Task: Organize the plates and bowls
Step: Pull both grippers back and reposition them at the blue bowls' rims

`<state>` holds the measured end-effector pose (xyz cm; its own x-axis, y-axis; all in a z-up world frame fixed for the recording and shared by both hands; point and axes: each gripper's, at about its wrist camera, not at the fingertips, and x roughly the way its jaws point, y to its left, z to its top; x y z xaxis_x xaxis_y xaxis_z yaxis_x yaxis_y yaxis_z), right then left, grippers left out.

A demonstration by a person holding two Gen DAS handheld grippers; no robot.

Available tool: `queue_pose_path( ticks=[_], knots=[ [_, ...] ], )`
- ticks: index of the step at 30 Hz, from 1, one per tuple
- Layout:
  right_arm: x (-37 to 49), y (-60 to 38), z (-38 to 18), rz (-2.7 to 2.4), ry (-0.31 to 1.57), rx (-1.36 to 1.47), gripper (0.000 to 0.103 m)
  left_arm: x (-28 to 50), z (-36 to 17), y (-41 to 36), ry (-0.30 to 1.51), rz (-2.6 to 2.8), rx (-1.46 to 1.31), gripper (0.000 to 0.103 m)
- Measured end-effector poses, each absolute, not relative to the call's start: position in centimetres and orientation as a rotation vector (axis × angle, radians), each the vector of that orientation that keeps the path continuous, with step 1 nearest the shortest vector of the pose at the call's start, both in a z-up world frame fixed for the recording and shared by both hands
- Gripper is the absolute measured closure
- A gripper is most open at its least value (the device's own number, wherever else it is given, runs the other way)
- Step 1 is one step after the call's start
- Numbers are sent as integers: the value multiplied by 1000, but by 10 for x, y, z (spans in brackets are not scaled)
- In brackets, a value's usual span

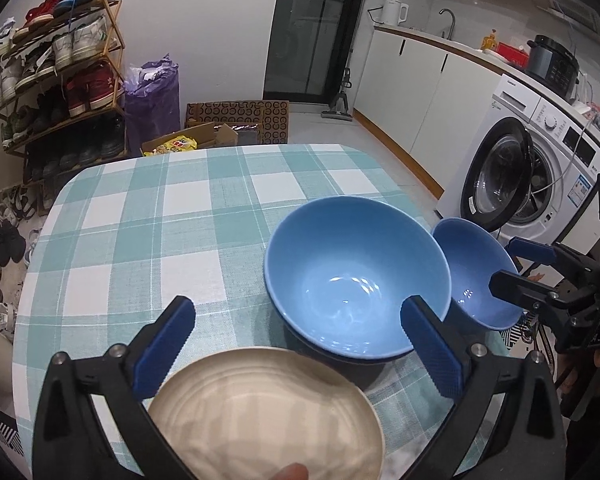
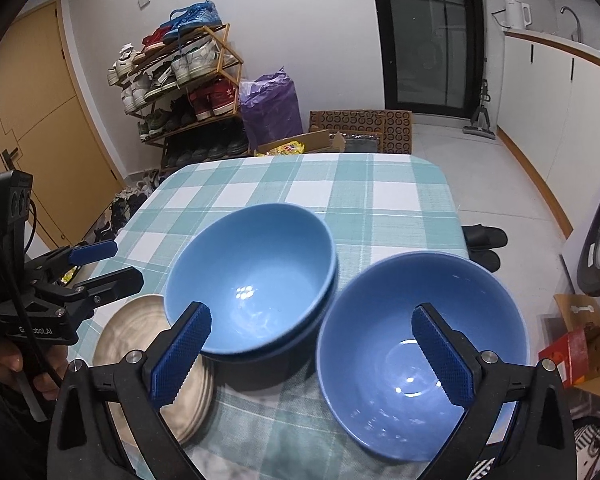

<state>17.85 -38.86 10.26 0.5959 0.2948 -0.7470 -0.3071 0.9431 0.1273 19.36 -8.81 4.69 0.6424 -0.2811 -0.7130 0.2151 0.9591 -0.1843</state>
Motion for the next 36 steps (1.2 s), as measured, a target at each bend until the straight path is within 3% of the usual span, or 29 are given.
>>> queue_pose_path(
  ticks=[36],
  knots=[
    [118, -519, 115, 210, 816, 101, 1, 167, 41, -193, 865, -454, -22, 0]
  ],
)
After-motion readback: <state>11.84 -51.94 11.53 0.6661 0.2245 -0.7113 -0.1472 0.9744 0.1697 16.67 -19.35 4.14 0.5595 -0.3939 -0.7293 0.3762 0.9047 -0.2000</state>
